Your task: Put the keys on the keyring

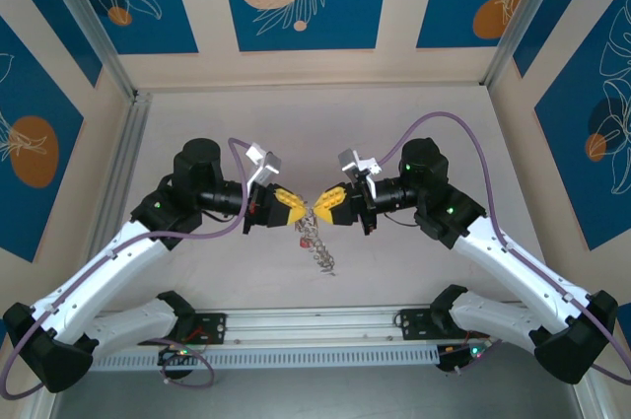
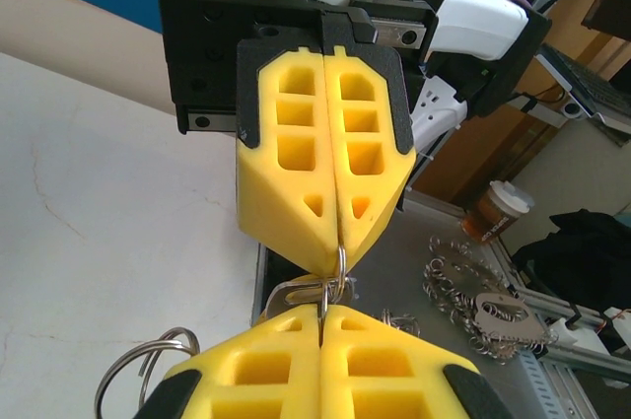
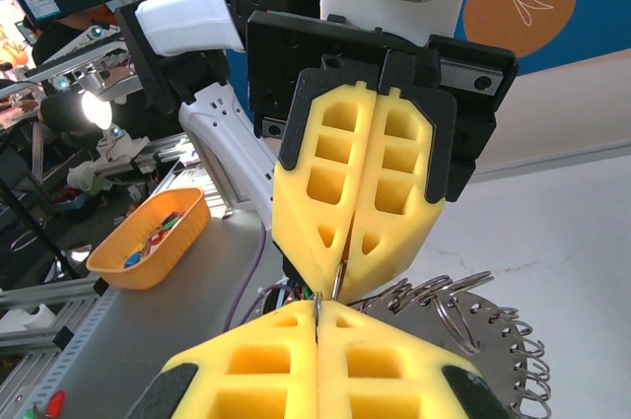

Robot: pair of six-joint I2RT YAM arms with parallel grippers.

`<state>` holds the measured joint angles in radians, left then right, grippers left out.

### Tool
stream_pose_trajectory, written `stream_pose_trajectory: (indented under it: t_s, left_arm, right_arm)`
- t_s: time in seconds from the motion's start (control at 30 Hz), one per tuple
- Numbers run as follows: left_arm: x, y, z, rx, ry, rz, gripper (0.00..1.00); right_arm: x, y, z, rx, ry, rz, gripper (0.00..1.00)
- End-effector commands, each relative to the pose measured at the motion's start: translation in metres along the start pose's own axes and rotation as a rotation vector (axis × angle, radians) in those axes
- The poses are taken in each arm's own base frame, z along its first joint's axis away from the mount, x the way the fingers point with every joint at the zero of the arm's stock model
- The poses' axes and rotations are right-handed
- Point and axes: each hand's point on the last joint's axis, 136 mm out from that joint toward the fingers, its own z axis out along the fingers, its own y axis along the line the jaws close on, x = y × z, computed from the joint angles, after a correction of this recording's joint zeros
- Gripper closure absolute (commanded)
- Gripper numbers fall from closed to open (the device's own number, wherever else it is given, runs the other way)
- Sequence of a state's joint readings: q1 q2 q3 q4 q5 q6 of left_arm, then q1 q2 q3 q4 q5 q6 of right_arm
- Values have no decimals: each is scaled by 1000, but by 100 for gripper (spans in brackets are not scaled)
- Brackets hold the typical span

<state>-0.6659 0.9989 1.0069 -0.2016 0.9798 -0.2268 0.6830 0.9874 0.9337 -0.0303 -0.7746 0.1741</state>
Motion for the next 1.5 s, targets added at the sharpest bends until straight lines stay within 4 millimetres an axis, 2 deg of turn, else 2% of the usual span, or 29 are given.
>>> stream_pose_trajectory:
  t_s: [0.0,0.47,0.67,0.9,1.23,1.47]
  left_arm:
    - [-18,-7,-1,6,-44,62,100]
    - [-20,-6,-1,1,-49,59,100]
    - [-21,-4,-1,-6,-54,57,100]
    - [-30,-5,-3,-25,-85,78,100]
    - [-35,-7,-5,-24,-115,96,100]
    - [-31,-9,-6,-22,-105,111,100]
  right_arm:
    - [8,13,-1,-41,20,-17,100]
    - [14,27,-8,-31,-5,-197,100]
    - [14,28,-4,-9,5,-240,100]
    - [25,25,3,58,45,-327,99]
    - [25,13,6,179,60,-408,77]
    - [13,7,-3,253,14,-377,73]
